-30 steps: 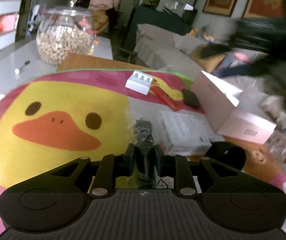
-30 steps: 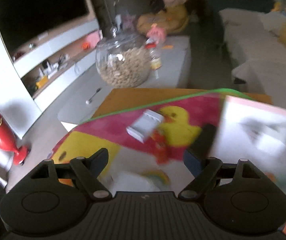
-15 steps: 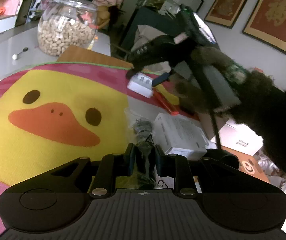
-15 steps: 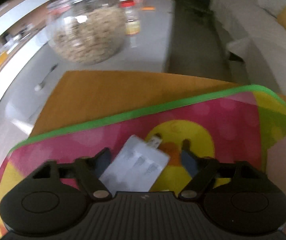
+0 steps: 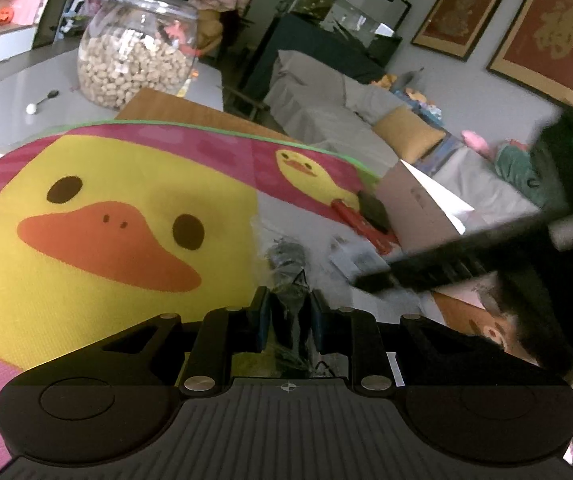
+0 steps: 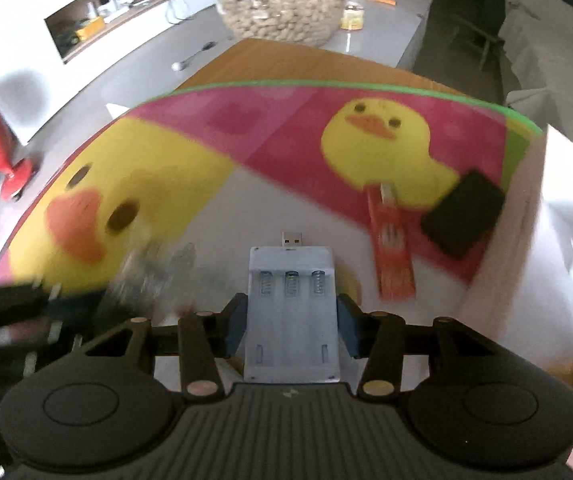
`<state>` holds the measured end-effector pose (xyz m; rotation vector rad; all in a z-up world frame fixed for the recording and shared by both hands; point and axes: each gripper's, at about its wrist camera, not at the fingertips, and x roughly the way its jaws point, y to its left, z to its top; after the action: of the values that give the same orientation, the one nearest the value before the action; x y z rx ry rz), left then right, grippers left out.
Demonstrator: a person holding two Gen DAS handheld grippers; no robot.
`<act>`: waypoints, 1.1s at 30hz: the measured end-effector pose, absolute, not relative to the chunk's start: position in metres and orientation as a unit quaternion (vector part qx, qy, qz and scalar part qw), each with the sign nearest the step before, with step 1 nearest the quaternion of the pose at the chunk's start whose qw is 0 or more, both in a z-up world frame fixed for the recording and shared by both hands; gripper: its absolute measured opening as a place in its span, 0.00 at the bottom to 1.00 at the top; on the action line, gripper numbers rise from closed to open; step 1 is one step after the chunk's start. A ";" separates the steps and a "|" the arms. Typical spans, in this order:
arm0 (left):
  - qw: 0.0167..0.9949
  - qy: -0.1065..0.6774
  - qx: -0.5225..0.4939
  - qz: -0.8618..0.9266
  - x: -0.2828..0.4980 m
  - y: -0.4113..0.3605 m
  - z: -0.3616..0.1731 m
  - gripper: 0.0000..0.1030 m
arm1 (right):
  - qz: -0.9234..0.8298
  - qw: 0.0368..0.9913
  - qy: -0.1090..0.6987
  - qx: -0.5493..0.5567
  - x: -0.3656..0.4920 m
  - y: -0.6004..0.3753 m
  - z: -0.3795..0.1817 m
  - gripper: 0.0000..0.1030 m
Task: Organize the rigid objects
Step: 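Hold the clear bag in the left tool while the right tool grasps the white battery pack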
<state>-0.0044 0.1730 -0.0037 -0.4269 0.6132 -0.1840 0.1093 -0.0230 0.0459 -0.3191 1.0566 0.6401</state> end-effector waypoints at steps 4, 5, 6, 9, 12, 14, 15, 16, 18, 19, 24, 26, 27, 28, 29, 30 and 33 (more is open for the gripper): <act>0.931 0.301 -0.186 -0.089 -0.005 0.165 -0.001 0.23 | 0.304 0.810 0.471 -0.169 0.084 -0.043 0.042 0.48; 0.930 0.303 -0.184 -0.094 -0.005 0.162 -0.001 0.23 | 0.300 0.815 0.465 -0.174 0.078 -0.049 0.042 0.53; 0.929 0.306 -0.185 -0.100 -0.006 0.160 -0.001 0.23 | 0.296 0.819 0.458 -0.179 0.072 -0.055 0.043 0.60; 0.925 0.312 -0.180 -0.119 -0.007 0.146 -0.001 0.23 | 0.287 0.831 0.435 -0.196 0.052 -0.075 0.049 0.65; 0.922 0.317 -0.175 -0.135 -0.010 0.132 -0.001 0.23 | 0.266 0.841 0.406 -0.239 0.029 -0.093 0.054 0.66; 0.921 0.319 -0.170 -0.144 -0.012 0.126 -0.001 0.23 | 0.222 0.852 0.379 -0.286 0.018 -0.098 0.055 0.66; 0.921 0.319 -0.168 -0.147 -0.014 0.124 -0.001 0.23 | 0.203 0.859 0.362 -0.299 0.013 -0.101 0.057 0.66; 0.921 0.319 -0.167 -0.146 -0.016 0.123 -0.001 0.23 | 0.198 0.865 0.354 -0.297 0.008 -0.104 0.062 0.66; 0.922 0.320 -0.166 -0.137 -0.018 0.127 0.001 0.23 | 0.232 0.868 0.357 -0.254 0.001 -0.110 0.076 0.68; 0.924 0.321 -0.165 -0.130 -0.019 0.131 0.001 0.23 | 0.263 0.864 0.363 -0.229 -0.004 -0.109 0.082 0.71; 0.927 0.324 -0.157 -0.109 -0.027 0.151 0.004 0.23 | 0.375 0.822 0.351 -0.245 -0.029 -0.078 0.084 0.78; 0.925 0.330 -0.142 -0.119 -0.029 0.153 0.006 0.23 | 0.380 0.810 0.332 -0.300 -0.036 -0.061 0.070 0.78; 0.925 0.333 -0.130 -0.125 -0.030 0.153 0.007 0.23 | 0.378 0.805 0.326 -0.320 -0.035 -0.054 0.064 0.78; 0.925 0.336 -0.121 -0.128 -0.030 0.151 0.008 0.23 | 0.373 0.801 0.325 -0.338 -0.032 -0.047 0.057 0.78; 0.925 0.338 -0.113 -0.129 -0.029 0.149 0.009 0.23 | 0.369 0.797 0.328 -0.348 -0.027 -0.041 0.050 0.78; 0.925 0.341 -0.108 -0.129 -0.028 0.148 0.010 0.23 | 0.369 0.793 0.337 -0.348 -0.020 -0.038 0.045 0.80; 0.921 0.349 -0.104 -0.140 -0.022 0.142 0.011 0.24 | 0.373 0.792 0.371 -0.311 0.000 -0.037 0.041 0.80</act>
<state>-0.0218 0.1421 0.0111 -0.2133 0.7178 -0.2878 0.0003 -0.0365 0.0409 -0.6691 0.7989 0.8017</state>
